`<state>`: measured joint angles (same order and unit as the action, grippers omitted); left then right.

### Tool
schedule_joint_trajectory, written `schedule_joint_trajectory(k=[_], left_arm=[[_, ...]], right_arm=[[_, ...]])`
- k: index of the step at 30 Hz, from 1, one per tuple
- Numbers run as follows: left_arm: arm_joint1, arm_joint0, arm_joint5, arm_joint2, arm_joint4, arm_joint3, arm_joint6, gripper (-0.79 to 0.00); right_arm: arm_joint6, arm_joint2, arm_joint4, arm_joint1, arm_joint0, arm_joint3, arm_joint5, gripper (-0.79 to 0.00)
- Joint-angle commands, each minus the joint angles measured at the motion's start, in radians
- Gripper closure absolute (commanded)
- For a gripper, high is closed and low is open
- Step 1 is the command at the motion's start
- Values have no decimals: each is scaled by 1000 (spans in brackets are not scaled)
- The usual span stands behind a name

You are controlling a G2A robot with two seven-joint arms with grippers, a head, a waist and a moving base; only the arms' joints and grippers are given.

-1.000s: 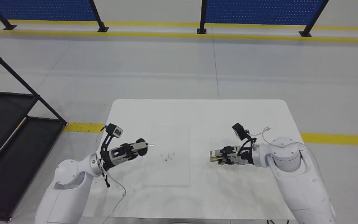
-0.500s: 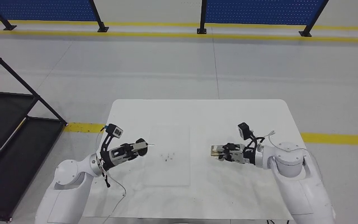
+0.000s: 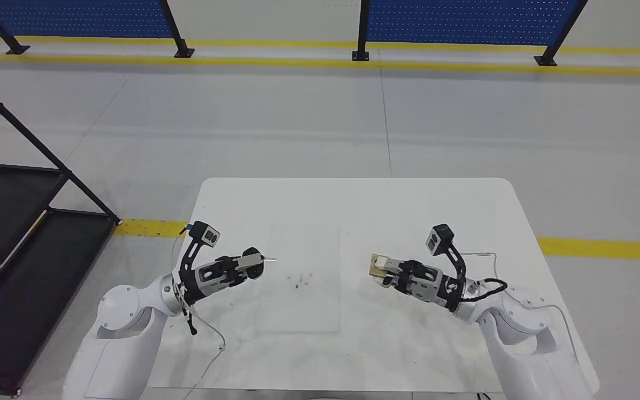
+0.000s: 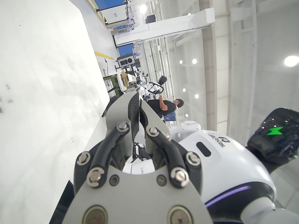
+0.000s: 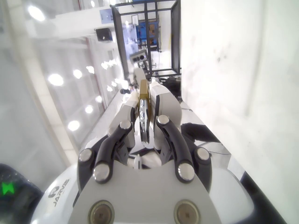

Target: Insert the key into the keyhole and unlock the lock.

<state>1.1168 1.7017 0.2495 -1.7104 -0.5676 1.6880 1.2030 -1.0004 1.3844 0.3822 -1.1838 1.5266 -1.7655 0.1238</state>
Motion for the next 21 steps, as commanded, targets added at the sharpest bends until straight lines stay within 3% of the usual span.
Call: schedule_joint_trajectory(k=[1, 10, 16, 21], left_arm=[[0, 0, 0, 0, 0, 0, 0, 0], [-1, 14, -21, 30, 35, 43, -23, 0], [-3, 17, -58, 98, 97, 119, -23, 0], [0, -13, -54, 173, 134, 104, -49, 0]], right_arm=[[-2, -2, -1, 1, -1, -5, -23, 0], [-1, -31, -35, 5, -15, -8, -128, 0], [-1, -31, -35, 5, -15, -8, -128, 0], [-1, -31, -35, 5, -15, -8, -128, 0]])
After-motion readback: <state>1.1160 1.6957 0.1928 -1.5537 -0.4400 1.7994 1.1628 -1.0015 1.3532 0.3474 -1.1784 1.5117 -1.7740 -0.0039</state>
